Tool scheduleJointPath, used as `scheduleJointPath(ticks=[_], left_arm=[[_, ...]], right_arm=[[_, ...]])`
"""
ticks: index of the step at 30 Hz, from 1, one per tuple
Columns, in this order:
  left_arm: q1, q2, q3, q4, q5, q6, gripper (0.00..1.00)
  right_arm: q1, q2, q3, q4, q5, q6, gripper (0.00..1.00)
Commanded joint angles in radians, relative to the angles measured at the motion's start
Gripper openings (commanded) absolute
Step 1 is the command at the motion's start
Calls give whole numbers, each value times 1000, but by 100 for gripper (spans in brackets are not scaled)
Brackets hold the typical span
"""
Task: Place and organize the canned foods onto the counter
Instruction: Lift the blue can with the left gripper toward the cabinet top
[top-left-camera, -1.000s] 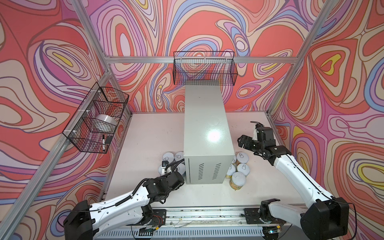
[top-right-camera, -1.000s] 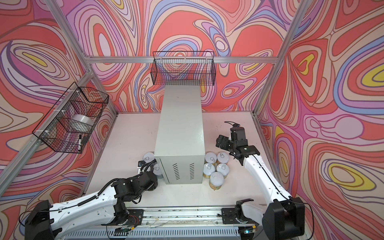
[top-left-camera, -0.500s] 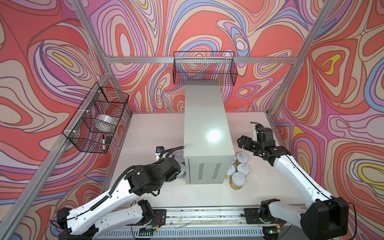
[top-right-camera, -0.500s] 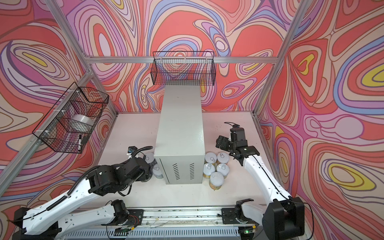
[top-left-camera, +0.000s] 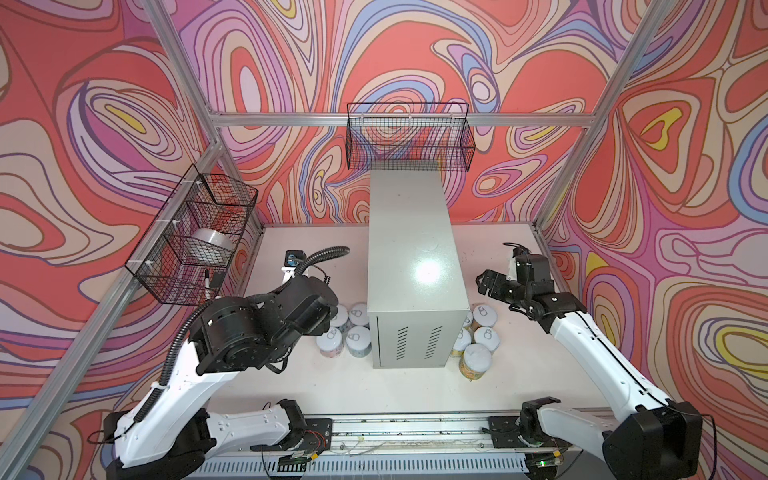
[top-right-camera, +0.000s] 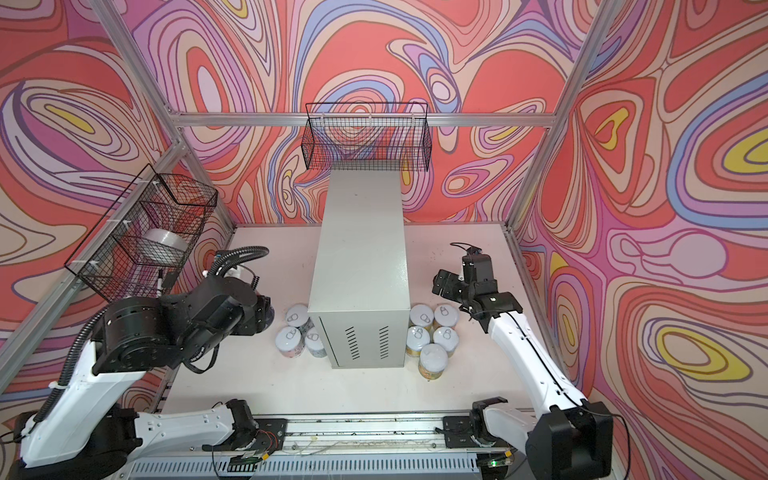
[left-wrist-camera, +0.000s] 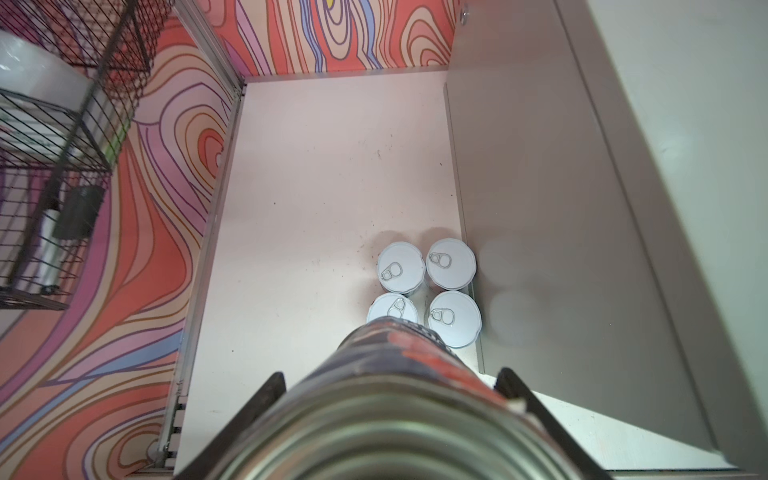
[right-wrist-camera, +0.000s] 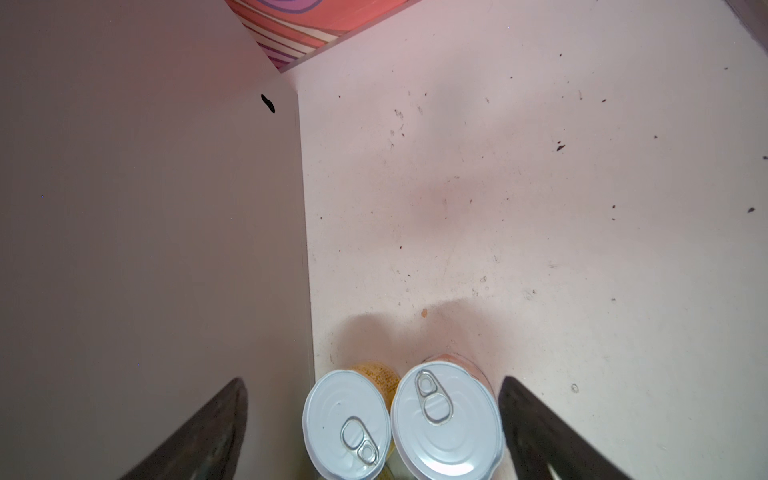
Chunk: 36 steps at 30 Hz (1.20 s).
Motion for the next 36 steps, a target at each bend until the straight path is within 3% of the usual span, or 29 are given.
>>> scheduleJointPath(ticks=[1,7,15,25,36], left_arm=[[-3,86,188,-54,-85,132,0],[-4,298,538,-67,-73,301,0],[-4,569,869,30,30,497,0],[22,670,874,305,151,593,0],[155,781,893,443,325,579,0]], right_arm=[[2,-4,64,-48,27,-3,98],[2,5,146,-120,80,-22,97],[3,13,240,-136,58,-15,97],[4,44,425,-205,72,-74,95],[22,49,535,-229,48,-87,93]])
